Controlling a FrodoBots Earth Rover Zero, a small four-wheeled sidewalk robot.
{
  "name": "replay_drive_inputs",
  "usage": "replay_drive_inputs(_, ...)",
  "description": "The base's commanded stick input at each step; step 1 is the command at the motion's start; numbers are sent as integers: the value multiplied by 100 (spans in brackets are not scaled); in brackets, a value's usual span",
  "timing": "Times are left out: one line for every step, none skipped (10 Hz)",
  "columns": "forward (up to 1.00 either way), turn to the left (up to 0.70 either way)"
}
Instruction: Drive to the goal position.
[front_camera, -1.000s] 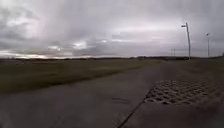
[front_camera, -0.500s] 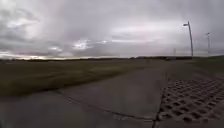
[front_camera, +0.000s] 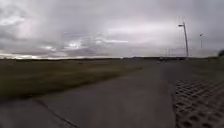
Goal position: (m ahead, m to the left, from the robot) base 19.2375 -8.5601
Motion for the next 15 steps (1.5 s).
replay_drive_inputs(100,-40)
replay_drive_inputs(100,-40)
replay_drive_inputs(100,-40)
replay_drive_inputs(100,-40)
replay_drive_inputs(100,-40)
replay_drive_inputs(100,-40)
replay_drive_inputs(100,0)
replay_drive_inputs(100,0)
replay_drive_inputs(100,0)
replay_drive_inputs(100,0)
replay_drive_inputs(100,0)
replay_drive_inputs(100,0)
replay_drive_inputs(100,0)
replay_drive_inputs(100,0)
replay_drive_inputs(100,0)
